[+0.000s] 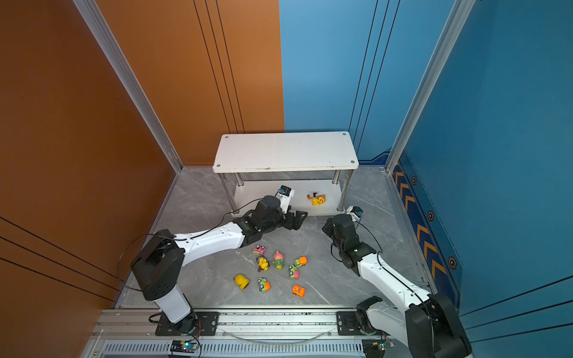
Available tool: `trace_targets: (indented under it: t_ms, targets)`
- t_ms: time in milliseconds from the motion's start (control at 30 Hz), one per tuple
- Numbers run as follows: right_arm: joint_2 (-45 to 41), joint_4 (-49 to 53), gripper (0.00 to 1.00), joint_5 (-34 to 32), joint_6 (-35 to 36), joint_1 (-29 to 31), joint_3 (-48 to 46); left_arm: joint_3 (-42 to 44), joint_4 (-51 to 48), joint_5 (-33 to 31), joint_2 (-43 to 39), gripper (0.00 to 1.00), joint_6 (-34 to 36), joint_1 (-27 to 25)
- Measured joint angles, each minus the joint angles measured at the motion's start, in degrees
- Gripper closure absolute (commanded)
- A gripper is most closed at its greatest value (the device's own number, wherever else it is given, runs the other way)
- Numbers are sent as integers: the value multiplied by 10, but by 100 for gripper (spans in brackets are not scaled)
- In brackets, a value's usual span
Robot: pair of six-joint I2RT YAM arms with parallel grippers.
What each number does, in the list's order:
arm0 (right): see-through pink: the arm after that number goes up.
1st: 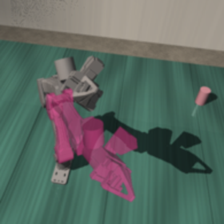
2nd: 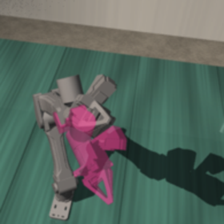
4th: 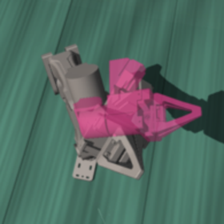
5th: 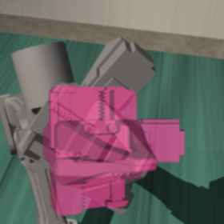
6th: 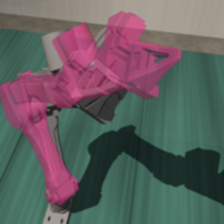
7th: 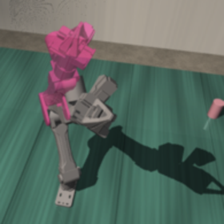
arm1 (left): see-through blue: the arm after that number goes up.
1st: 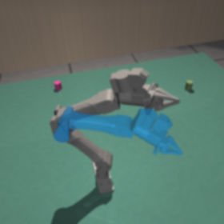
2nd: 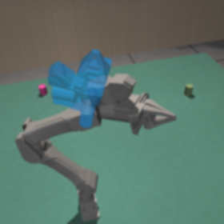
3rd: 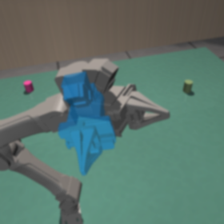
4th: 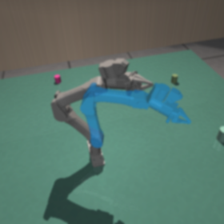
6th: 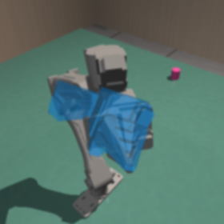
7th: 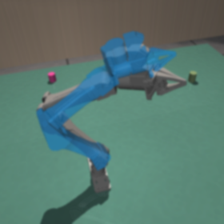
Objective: Place and organize the plastic toys onto the shelf
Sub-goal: 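Release the figure and withdraw the right gripper while the left gripper reaches in, then reach the left gripper to the Pikachu figure on the shelf and close on it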
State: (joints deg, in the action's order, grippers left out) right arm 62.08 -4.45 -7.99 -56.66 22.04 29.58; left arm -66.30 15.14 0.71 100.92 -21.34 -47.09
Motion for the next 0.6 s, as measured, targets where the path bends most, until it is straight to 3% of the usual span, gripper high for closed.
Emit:
trace_targets:
  t_ms: [600]
  targets:
    - [-80, 73, 76, 121, 59, -99, -26, -195, 21, -2, 198, 11, -20, -7]
